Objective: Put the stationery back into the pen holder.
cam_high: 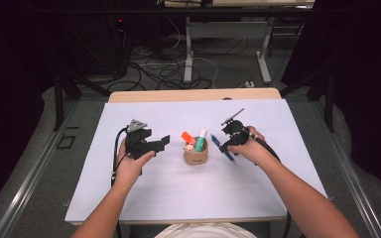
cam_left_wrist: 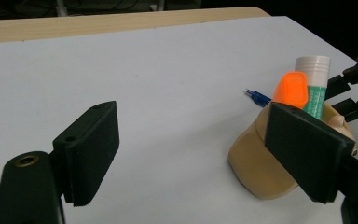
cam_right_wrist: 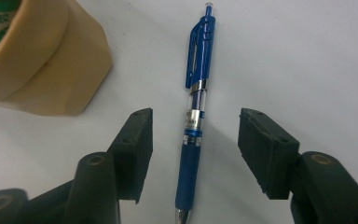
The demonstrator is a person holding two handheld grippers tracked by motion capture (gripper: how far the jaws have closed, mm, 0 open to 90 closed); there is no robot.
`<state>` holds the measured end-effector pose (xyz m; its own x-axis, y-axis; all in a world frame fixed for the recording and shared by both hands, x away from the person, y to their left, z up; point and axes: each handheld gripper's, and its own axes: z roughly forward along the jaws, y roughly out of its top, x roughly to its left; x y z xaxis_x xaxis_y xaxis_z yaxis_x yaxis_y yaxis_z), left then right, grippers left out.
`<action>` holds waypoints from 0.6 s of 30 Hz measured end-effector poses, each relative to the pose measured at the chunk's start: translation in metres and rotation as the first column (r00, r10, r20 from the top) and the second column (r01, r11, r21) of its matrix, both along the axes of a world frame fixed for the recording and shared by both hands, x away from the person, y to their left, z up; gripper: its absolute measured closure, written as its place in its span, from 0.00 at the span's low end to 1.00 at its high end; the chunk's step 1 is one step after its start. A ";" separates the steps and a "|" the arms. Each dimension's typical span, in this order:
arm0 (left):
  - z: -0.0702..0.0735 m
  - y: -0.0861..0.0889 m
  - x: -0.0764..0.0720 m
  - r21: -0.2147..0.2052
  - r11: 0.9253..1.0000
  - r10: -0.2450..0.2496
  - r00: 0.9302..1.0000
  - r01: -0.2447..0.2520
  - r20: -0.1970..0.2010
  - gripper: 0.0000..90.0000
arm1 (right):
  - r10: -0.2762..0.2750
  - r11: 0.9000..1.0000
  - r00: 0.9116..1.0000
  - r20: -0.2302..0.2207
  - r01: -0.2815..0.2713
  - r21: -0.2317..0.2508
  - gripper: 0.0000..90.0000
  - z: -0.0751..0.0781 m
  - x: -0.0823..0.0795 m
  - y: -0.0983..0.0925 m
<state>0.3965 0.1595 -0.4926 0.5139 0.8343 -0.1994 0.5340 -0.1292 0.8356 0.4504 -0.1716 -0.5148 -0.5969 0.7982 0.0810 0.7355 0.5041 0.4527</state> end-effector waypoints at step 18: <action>-0.003 -0.002 0.000 0.004 1.000 -0.007 1.000 0.007 -0.012 0.20 | -0.037 0.995 0.990 -0.133 0.024 -0.094 0.74 -0.008 0.010 0.002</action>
<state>0.3965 0.1573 -0.4956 0.5178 0.8314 -0.2018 0.5429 -0.1370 0.8286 0.4603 -0.1699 -0.5229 -0.5609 0.8235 0.0846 0.8022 0.5155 0.3012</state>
